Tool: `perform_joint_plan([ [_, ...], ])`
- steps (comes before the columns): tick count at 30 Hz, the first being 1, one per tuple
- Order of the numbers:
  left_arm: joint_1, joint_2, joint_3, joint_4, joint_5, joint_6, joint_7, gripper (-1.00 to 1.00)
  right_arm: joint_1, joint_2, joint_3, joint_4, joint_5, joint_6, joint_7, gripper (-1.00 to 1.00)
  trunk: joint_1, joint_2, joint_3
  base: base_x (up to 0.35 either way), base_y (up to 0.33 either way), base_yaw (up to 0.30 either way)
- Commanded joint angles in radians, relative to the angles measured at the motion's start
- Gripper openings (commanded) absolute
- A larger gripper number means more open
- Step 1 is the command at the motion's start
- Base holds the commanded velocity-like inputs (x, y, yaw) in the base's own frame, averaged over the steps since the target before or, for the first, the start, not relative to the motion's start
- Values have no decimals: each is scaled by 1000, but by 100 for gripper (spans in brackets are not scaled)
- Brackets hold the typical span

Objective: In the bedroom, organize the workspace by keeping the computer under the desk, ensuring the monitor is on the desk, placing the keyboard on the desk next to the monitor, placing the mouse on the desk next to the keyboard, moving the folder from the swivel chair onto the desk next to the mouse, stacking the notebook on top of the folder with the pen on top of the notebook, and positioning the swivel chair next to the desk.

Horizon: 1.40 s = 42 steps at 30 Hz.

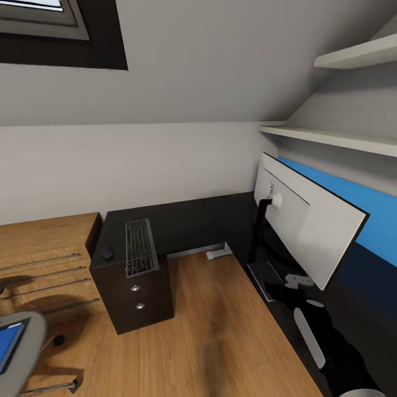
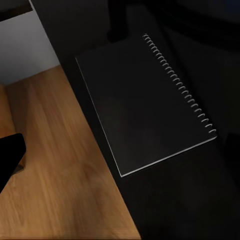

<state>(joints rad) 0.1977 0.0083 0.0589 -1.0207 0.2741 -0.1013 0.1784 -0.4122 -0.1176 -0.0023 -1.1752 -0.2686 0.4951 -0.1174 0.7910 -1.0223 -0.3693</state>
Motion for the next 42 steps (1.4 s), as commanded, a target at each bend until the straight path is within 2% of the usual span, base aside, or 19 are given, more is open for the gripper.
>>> perform_joint_plan([
  [1, 0, 1, -2, -1, 10, -3, 3, 100, 0, 0, 1, 4, -10, 3, -8, 100, 0, -1, -1, 17, 0, 0],
  [7, 0, 2, -1, -1, 10, -3, 3, 100, -2, -1, 2, 37, -9, -36, -7, 100, 0, -1, -1, 109, 0, 0],
  [14, 0, 2, -1, -1, 10, -2, 4, 100, -3, -3, 2, 71, 24, -110, -7, 100, 0, -1, -1, 82, 0, 0],
  [21, 0, 1, -1, -1, 10, -3, 4, 100, -3, -3, 2, 94, 41, -149, -7, 100, 0, -1, -1, 133, 0, 0],
  [29, 0, 1, -1, -1, 10, -3, 4, 100, -4, -4, 2, 108, 47, -168, -6, 100, 0, -1, -1, 95, 0, 0],
  [30, 0, 2, -1, -1, 10, -3, 4, 100, -5, -3, 3, 138, 47, -196, -6, 100, 0, -1, -1, 166, 0, 0],
  [35, 0, 3, 0, -1, 10, -3, 4, 100, -10, -2, 5, 197, 48, -223, -4, 100, 0, -1, -1, 212, 0, 0],
  [42, 0, 2, 0, -1, 10, -3, 4, 100, -11, -2, 5, 209, 48, -239, -4, 100, 0, -1, -1, 52, 0, 0],
])
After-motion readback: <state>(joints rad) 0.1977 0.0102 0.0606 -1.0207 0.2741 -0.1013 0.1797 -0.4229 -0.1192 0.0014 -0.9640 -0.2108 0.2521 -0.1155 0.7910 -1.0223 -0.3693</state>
